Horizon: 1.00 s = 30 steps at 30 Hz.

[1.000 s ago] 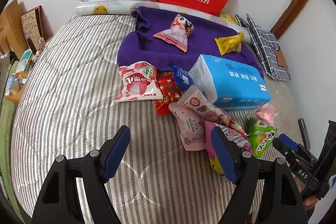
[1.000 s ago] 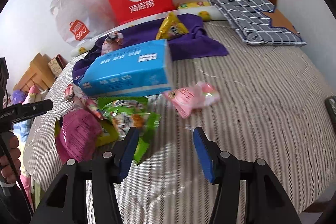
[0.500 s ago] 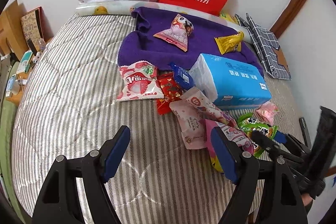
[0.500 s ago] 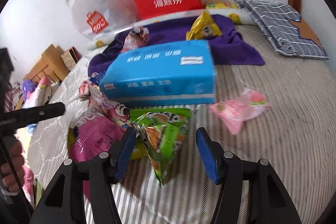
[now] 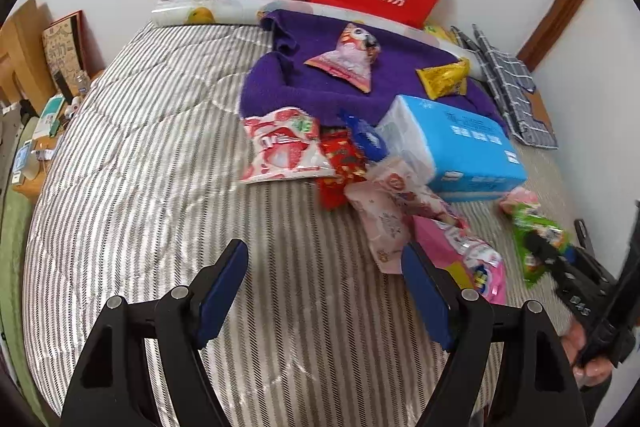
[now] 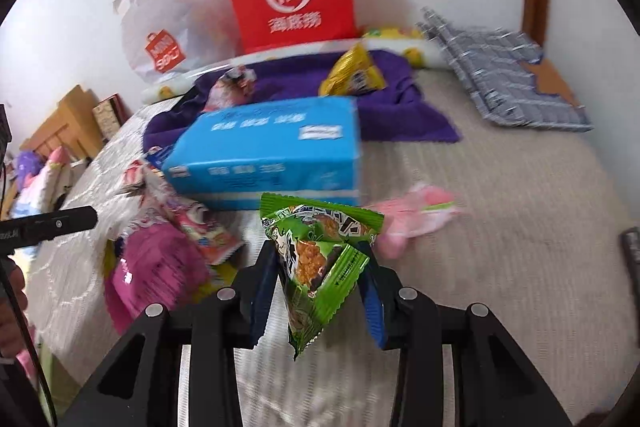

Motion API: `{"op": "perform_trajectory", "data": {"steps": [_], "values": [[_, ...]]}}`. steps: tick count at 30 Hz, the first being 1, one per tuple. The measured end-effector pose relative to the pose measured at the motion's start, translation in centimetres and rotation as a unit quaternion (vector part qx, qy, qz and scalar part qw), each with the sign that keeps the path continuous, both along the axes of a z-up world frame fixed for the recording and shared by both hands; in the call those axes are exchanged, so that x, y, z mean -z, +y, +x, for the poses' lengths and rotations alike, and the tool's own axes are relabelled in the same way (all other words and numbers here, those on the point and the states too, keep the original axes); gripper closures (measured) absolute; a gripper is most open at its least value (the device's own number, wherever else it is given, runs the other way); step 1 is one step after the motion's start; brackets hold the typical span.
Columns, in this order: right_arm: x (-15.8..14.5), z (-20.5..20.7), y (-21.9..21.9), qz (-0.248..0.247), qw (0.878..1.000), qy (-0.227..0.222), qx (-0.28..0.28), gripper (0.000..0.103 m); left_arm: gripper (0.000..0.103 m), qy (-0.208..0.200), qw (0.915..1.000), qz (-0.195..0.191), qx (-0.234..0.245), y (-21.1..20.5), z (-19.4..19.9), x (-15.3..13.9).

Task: Organize snacks
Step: 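Grasp the red-and-white strawberry snack bag with the left tool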

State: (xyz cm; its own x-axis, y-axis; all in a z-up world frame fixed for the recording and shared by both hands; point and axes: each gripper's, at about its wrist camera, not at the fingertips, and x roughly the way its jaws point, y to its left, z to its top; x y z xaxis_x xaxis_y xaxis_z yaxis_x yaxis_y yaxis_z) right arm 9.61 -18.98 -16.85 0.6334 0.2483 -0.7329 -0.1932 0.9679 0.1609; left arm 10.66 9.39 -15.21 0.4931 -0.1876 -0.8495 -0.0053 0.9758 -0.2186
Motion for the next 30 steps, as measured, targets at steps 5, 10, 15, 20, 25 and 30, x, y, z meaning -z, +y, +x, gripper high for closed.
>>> {"op": "perform_trajectory", "data": {"steps": [5, 10, 15, 20, 25, 30], "values": [[-0.4, -0.6, -2.7, -0.019, 0.999, -0.014, 0.034, 0.066, 0.024, 0.001, 0.9995, 0.013, -0.028, 1.0, 1.3, 0.5], [-0.3, -0.3, -4.6, -0.040, 0.997, -0.022, 0.060, 0.066, 0.024, -0.014, 0.9984, 0.032, -0.044, 1.5, 3.5, 0.5], [0.0, 0.4, -6.0, -0.052, 0.995, -0.029, 0.077, 0.066, 0.025, -0.023, 0.9972, 0.044, -0.056, 2.0, 6.3, 0.7], [0.5, 1.2, -6.8, -0.053, 0.995, -0.030, 0.084, 0.066, 0.029, -0.005, 0.9973, 0.040, -0.062, 2.3, 8.7, 2.3], [1.2, 1.9, -6.7, -0.044, 0.996, -0.024, 0.078, 0.066, 0.035, -0.001, 0.9980, 0.026, -0.057, 1.9, 9.5, 3.7], [2.0, 2.8, -6.0, -0.055, 0.996, -0.017, 0.074, 0.066, 0.048, -0.002, 0.9991, 0.025, -0.034, 1.8, 9.0, 3.4]]}}
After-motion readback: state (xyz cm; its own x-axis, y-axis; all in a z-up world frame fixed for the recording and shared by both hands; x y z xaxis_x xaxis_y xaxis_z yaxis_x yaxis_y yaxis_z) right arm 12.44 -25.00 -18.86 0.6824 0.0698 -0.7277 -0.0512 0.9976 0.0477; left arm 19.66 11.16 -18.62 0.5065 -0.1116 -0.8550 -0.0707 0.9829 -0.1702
